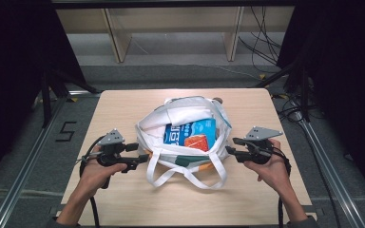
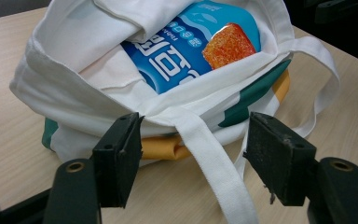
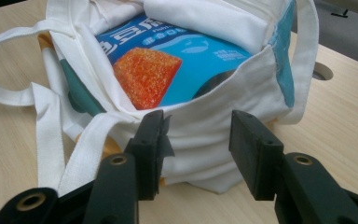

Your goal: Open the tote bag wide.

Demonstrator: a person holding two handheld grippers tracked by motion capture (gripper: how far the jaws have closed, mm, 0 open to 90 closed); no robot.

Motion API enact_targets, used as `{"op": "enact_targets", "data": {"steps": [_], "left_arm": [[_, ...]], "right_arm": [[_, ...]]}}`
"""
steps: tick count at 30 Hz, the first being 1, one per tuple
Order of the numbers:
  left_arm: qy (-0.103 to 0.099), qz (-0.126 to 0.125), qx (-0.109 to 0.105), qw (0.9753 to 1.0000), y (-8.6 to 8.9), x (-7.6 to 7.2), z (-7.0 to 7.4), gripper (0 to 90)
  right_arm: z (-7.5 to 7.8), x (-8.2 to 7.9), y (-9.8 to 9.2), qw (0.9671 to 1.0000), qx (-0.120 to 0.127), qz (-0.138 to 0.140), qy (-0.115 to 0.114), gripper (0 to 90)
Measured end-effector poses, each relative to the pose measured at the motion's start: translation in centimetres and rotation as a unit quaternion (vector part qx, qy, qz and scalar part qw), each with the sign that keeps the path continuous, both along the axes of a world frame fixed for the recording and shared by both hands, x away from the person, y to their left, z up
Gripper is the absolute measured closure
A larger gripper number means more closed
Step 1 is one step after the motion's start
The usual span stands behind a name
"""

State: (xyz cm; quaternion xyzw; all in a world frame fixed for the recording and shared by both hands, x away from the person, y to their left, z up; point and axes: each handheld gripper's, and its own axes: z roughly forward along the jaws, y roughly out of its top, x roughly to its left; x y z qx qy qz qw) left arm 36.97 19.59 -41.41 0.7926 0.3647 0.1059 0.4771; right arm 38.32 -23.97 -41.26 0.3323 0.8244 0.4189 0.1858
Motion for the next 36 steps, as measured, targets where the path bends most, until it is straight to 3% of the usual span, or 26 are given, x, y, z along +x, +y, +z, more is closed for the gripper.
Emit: {"op": "enact_targets", "data": {"steps": [9, 12, 13, 16, 17, 18, 19, 21, 24, 27, 29, 31, 32, 33, 34, 36], "left_arm": [[-0.005, 0.0, 0.006, 1.0, 0.0, -0.7, -0.5, 32.3], [0.006, -0.005, 0.009, 0.9999, 0.0, -1.0, -0.9, 32.1], [0.005, -0.006, 0.009, 0.9999, 0.0, -1.2, -1.1, 31.6], [0.001, -0.008, 0.012, 0.9999, 0.1, -1.3, -1.2, 31.0], [0.003, -0.004, 0.006, 1.0, 0.0, -1.4, -1.3, 30.9], [0.004, -0.005, 0.006, 1.0, 0.0, -1.6, -1.3, 30.3], [0.002, -0.007, 0.007, 0.9999, 0.1, -1.6, -1.3, 30.3], [0.003, -0.005, 0.004, 1.0, 0.0, -1.8, -1.5, 29.7], [0.005, -0.006, 0.006, 1.0, 0.0, -2.1, -1.7, 29.3], [-0.002, -0.006, 0.008, 1.0, 0.0, -2.2, -2.0, 28.7], [0.001, -0.008, 0.007, 0.9999, 0.0, -2.3, -2.1, 28.5], [0.005, -0.006, 0.007, 0.9999, 0.0, -2.4, -2.3, 28.3], [0.01, -0.006, 0.007, 0.9999, 0.1, -2.5, -2.3, 28.1], [0.005, 0.001, 0.005, 1.0, 0.0, -2.6, -2.5, 27.9], [0.004, -0.006, 0.008, 0.9999, 0.0, -2.6, -2.5, 27.1], [0.009, -0.005, 0.007, 0.9999, 0.1, -2.8, -2.8, 27.0]], "right_arm": [[-0.4, -0.3, -0.7, 1.0, -0.003, 0.001, -0.002, 50.0], [-0.5, -0.5, -0.9, 1.0, -0.007, -0.002, -0.005, 48.2], [-0.6, -0.9, -0.9, 0.9999, -0.002, -0.011, 0.009, 46.8], [-0.7, -0.9, -1.0, 0.9999, -0.004, -0.013, 0.004, 45.4], [-0.7, -1.0, -1.0, 0.9998, -0.005, -0.014, 0.013, 45.0], [-0.9, -0.9, -1.2, 0.9999, -0.007, -0.008, -0.006, 43.5], [-0.9, -0.9, -1.2, 0.9999, -0.007, -0.008, -0.006, 43.5], [-1.0, -1.3, -1.1, 0.9996, 0.001, -0.022, 0.017, 42.5], [-1.2, -1.3, -1.5, 0.9999, -0.005, -0.015, 0.0, 41.8], [-1.4, -1.5, -1.6, 0.9999, -0.003, -0.016, 0.001, 41.4], [-1.5, -1.8, -1.6, 0.9998, -0.003, -0.018, 0.011, 41.2], [-1.6, -1.8, -1.7, 0.9999, -0.005, -0.016, 0.002, 40.9], [-1.7, -2.1, -1.6, 0.9997, -0.001, -0.022, 0.014, 40.8], [-1.7, -1.9, -1.8, 0.9999, -0.007, -0.015, 0.001, 40.7], [-1.8, -2.4, -1.7, 0.9996, -0.001, -0.023, 0.019, 40.4], [-1.9, -2.2, -1.8, 0.9998, -0.005, -0.018, 0.007, 40.3]]}}
